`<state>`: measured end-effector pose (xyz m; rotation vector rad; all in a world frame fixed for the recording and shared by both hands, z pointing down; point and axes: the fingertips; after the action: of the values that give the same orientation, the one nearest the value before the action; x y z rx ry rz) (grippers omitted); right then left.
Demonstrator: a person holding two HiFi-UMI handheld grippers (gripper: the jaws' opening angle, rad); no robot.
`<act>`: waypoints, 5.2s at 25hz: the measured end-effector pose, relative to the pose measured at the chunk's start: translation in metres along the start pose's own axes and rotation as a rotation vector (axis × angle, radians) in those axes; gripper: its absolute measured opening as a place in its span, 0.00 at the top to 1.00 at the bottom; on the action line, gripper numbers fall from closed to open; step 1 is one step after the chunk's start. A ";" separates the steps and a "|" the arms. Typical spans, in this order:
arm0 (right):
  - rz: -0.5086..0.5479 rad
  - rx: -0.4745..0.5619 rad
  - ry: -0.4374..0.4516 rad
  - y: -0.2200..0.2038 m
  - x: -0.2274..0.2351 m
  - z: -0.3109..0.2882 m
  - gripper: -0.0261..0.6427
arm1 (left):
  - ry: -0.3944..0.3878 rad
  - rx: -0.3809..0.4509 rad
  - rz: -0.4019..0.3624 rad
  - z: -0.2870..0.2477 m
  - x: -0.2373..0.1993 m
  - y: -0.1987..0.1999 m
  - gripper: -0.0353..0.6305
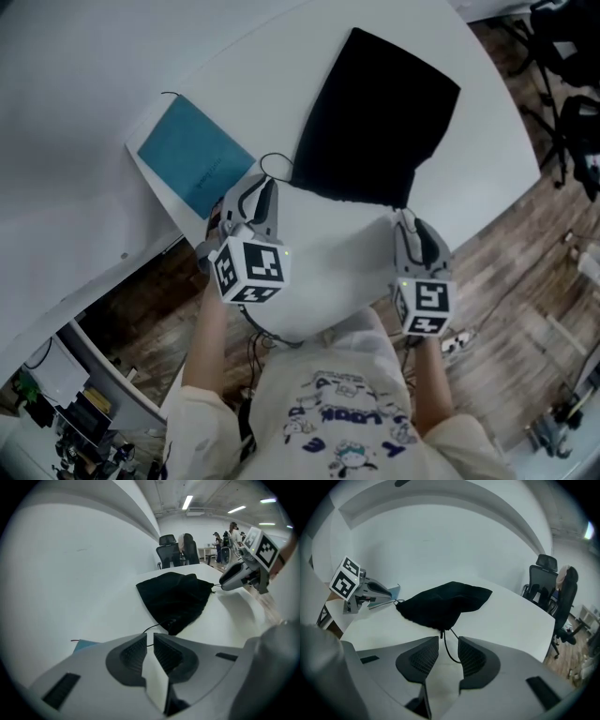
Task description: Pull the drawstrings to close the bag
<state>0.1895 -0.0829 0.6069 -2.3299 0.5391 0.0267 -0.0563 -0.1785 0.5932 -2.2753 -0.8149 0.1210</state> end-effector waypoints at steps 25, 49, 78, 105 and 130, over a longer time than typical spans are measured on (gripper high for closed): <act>-0.022 -0.061 0.086 -0.018 -0.003 -0.007 0.80 | -0.298 -0.292 -0.250 -0.024 0.029 -0.021 0.94; -0.107 0.047 -0.160 0.025 0.057 0.033 0.96 | -0.129 -0.181 0.316 0.015 0.023 0.003 0.94; -0.137 0.237 -0.450 0.118 0.125 0.117 0.95 | 0.206 0.065 0.399 0.113 -0.041 0.078 0.94; -0.181 0.213 -0.606 0.112 0.162 0.148 0.95 | 0.388 0.061 0.565 0.145 -0.092 0.050 0.94; -0.296 0.194 -0.707 0.085 0.202 0.176 0.95 | 0.493 0.061 0.636 0.159 -0.127 0.029 0.94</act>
<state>0.3649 -0.0949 0.3871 -2.0062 -0.1508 0.6029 -0.1908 -0.1748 0.4378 -2.2829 0.1718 -0.1244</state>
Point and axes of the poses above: the fingertips, and each gripper's own axes: z backward along the fingers, x to its right, y out of its top, and after that the axes turned 14 degrees about z, right-handed
